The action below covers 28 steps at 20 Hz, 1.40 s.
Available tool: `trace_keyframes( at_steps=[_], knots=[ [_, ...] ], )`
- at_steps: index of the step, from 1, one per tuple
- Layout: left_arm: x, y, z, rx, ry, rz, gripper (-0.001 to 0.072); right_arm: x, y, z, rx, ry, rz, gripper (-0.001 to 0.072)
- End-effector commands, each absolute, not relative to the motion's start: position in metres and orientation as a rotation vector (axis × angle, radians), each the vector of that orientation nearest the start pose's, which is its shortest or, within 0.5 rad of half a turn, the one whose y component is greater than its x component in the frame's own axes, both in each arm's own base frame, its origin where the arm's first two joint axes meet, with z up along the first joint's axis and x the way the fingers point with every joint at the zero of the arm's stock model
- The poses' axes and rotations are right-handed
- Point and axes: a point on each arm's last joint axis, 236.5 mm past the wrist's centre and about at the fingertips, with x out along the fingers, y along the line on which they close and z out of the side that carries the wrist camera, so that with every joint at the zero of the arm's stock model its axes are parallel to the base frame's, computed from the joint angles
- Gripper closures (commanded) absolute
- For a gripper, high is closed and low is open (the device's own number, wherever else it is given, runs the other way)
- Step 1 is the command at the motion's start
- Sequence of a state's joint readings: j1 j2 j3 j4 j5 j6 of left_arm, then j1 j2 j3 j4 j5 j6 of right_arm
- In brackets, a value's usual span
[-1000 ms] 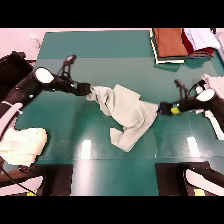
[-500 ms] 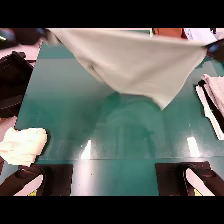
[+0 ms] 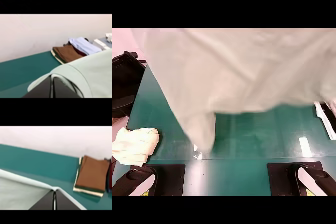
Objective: Fold the shirts.
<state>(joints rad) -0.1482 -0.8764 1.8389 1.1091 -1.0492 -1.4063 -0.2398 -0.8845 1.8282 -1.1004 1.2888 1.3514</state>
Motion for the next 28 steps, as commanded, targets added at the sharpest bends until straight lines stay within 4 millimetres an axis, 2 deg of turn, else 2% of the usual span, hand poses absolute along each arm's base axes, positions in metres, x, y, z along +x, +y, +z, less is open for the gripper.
trace_keyframes(
  at_steps=[1,3,4,6,7,9,11,13,16,17,18,19,21,23,25,28],
  knots=[
    [0.327,-0.147,0.416,-0.067,0.305,-0.563,0.0687,0.354,0.033,0.384,0.076,0.458,0.266,0.0696],
    [0.365,-0.159,0.341,-0.085,0.510,-0.577,0.0687,0.395,0.037,0.318,0.077,0.661,0.273,0.0696],
    [0.380,-0.167,0.301,-0.090,0.610,-0.582,0.0687,0.413,0.036,0.276,0.048,0.786,0.251,0.0696],
    [0.400,-0.187,0.208,-0.067,0.824,-0.606,0.0687,0.438,0.035,0.200,-0.020,1.002,0.220,0.0695],
    [0.406,-0.194,0.162,-0.053,0.925,-0.610,0.0687,0.447,0.041,0.166,-0.031,1.096,0.232,0.0695],
    [0.418,-0.202,0.092,-0.039,1.052,-0.601,0.0686,0.459,0.051,0.115,-0.029,1.214,0.254,0.0695],
    [0.434,-0.201,0.055,-0.051,1.102,-0.572,0.0686,0.467,0.054,0.087,-0.010,1.269,0.249,0.0696],
    [0.451,-0.197,0.045,-0.039,1.071,-0.538,0.0686,0.472,0.054,0.079,-0.007,1.273,0.246,0.0695],
    [0.475,-0.196,0.060,-0.072,0.965,-0.493,0.0683,0.479,0.046,0.084,0.013,1.239,0.221,0.0694],
    [0.481,-0.193,0.067,-0.098,0.949,-0.470,0.0472,0.480,0.043,0.086,0.037,1.233,0.210,0.0684],
    [0.485,-0.184,0.076,-0.143,0.953,-0.438,0.0142,0.480,0.042,0.089,0.066,1.227,0.221,0.0526],
    [0.485,-0.171,0.083,-0.175,0.973,-0.412,0.0121,0.478,0.040,0.094,0.097,1.221,0.229,0.0387],
    [0.472,-0.138,0.093,-0.193,1.032,-0.376,0.0120,0.469,0.032,0.112,0.157,1.203,0.252,0.0386],
    [0.448,-0.114,0.085,-0.204,1.110,-0.349,0.0120,0.454,0.023,0.128,0.216,1.171,0.261,0.0386],
    [0.420,-0.108,0.063,-0.217,1.174,-0.334,0.0119,0.431,0.018,0.133,0.260,1.158,0.264,0.0387],
    [0.375,-0.127,0.012,-0.340,1.301,-0.362,0.0120,0.397,0.020,0.124,0.281,1.163,0.268,0.0382]
  ],
)
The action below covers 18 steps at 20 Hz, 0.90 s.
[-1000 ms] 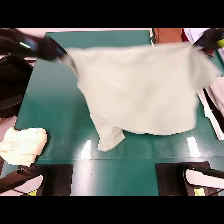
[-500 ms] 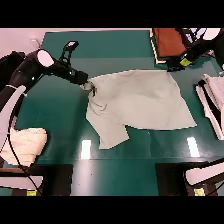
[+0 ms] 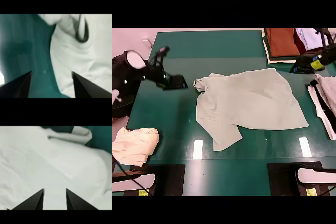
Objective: Fold the shirts.
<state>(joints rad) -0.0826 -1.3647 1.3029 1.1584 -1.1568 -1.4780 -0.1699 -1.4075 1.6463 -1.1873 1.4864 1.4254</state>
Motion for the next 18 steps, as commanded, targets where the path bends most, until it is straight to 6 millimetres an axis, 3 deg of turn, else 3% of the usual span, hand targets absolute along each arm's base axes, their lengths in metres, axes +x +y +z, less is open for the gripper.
trace_keyframes(
  at_steps=[1,2,5,11,12,14,15,18],
  knots=[
    [0.360,-0.134,-0.007,-0.384,1.336,-0.378,0.0120,0.389,0.023,0.121,0.279,1.162,0.273,0.0337],
    [0.347,-0.142,-0.023,-0.432,1.368,-0.393,0.0120,0.382,0.026,0.118,0.288,1.162,0.277,0.0264],
    [0.320,-0.159,-0.051,-0.548,1.420,-0.431,0.0120,0.373,0.037,0.113,0.334,1.143,0.296,0.0257],
    [0.297,-0.202,-0.067,-0.453,1.423,-0.516,0.0121,0.369,0.040,0.113,0.349,1.117,0.295,0.0259],
    [0.294,-0.209,-0.067,-0.438,1.422,-0.528,0.0156,0.368,0.039,0.116,0.345,1.110,0.292,0.0259],
    [0.293,-0.215,-0.067,-0.423,1.416,-0.542,0.0542,0.367,0.038,0.120,0.341,1.097,0.290,0.0260],
    [0.295,-0.215,-0.066,-0.424,1.405,-0.539,0.0682,0.366,0.036,0.121,0.345,1.096,0.284,0.0259],
    [0.316,-0.204,-0.045,-0.458,1.376,-0.530,0.0687,0.349,0.011,0.110,0.383,1.160,0.237,0.0260]
  ],
)
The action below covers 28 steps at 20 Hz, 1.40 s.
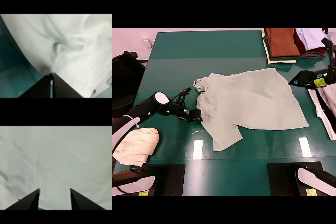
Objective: Fold the shirts.
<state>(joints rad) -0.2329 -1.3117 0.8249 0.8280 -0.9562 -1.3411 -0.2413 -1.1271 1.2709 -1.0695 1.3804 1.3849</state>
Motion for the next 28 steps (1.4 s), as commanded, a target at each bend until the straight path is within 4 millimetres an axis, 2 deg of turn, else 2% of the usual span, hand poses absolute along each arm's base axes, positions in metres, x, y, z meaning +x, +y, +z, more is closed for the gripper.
trace_keyframes(
  at_steps=[1,4,6,7,9,12,15,16,18,21,22,23,24,25,26,27,28],
  knots=[
    [0.323,-0.199,-0.034,-0.451,1.356,-0.533,0.0687,0.340,-0.002,0.101,0.410,1.187,0.210,0.0261],
    [0.349,-0.183,0.002,-0.361,1.232,-0.522,0.0687,0.301,-0.060,0.058,0.521,1.248,0.014,0.0261],
    [0.356,-0.181,0.024,-0.331,1.174,-0.529,0.0687,0.262,-0.094,0.019,0.591,1.320,-0.130,0.0251],
    [0.358,-0.181,0.030,-0.329,1.154,-0.532,0.0687,0.244,-0.103,-0.001,0.658,1.355,-0.173,0.0179],
    [0.358,-0.181,0.033,-0.328,1.148,-0.534,0.0687,0.223,-0.105,-0.033,0.809,1.394,-0.206,0.0172],
    [0.356,-0.182,0.033,-0.331,1.155,-0.535,0.0687,0.208,-0.084,-0.067,0.915,1.468,-0.160,0.0210],
    [0.356,-0.182,0.032,-0.333,1.157,-0.533,0.0686,0.209,-0.070,-0.090,0.903,1.501,-0.143,0.0216],
    [0.356,-0.182,0.032,-0.334,1.157,-0.532,0.0687,0.214,-0.064,-0.091,0.892,1.504,-0.125,0.0259],
    [0.356,-0.182,0.032,-0.335,1.157,-0.532,0.0687,0.226,-0.056,-0.093,0.857,1.492,-0.100,0.0266],
    [0.356,-0.182,0.032,-0.344,1.160,-0.526,0.0686,0.241,-0.046,-0.094,0.796,1.470,-0.069,0.0458],
    [0.356,-0.182,0.033,-0.347,1.162,-0.524,0.0687,0.244,-0.041,-0.094,0.769,1.467,-0.055,0.0599],
    [0.356,-0.182,0.034,-0.346,1.159,-0.525,0.0687,0.248,-0.039,-0.091,0.743,1.454,-0.043,0.0695],
    [0.357,-0.182,0.037,-0.344,1.152,-0.528,0.0687,0.255,-0.038,-0.083,0.708,1.428,-0.030,0.0693],
    [0.361,-0.182,0.046,-0.338,1.130,-0.530,0.0688,0.264,-0.038,-0.070,0.669,1.390,-0.017,0.0693],
    [0.366,-0.180,0.064,-0.324,1.082,-0.525,0.0687,0.278,-0.038,-0.047,0.615,1.332,0.004,0.0693],
    [0.373,-0.175,0.089,-0.302,1.018,-0.513,0.0687,0.293,-0.039,-0.019,0.556,1.257,0.020,0.0693],
    [0.378,-0.168,0.124,-0.267,0.932,-0.497,0.0687,0.310,-0.040,0.016,0.493,1.167,0.037,0.0693]
  ],
)
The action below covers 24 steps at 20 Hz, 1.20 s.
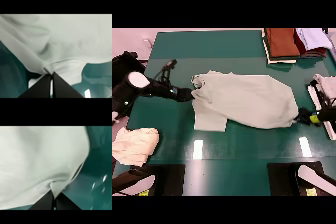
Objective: Fold the shirts.
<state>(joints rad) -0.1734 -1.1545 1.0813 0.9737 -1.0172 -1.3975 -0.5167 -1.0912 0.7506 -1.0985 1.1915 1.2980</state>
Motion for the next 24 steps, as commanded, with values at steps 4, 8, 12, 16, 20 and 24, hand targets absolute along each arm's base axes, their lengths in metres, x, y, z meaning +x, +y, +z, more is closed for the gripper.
trace_keyframes(
  at_steps=[4,8,12,16,20,24],
  knots=[
    [0.361,-0.133,0.315,-0.135,0.478,-0.437,0.0687,0.350,-0.026,0.222,0.216,0.685,0.099,0.0693],
    [0.274,-0.106,0.492,-0.097,0.041,-0.418,0.0688,0.307,-0.010,0.398,0.045,0.282,0.083,0.0694],
    [0.208,-0.095,0.574,-0.105,-0.182,-0.430,0.0689,0.259,-0.013,0.469,-0.030,0.144,-0.001,0.0694],
    [0.208,-0.090,0.583,-0.102,-0.215,-0.408,0.0689,0.258,-0.019,0.471,-0.027,0.212,-0.016,0.0695],
    [0.305,-0.096,0.483,-0.054,0.129,-0.348,0.0687,0.310,-0.012,0.428,0.043,0.374,0.098,0.0697],
    [0.412,-0.114,0.317,-0.044,0.582,-0.327,0.0686,0.380,-0.027,0.278,0.065,0.818,0.052,0.0696]
  ],
)
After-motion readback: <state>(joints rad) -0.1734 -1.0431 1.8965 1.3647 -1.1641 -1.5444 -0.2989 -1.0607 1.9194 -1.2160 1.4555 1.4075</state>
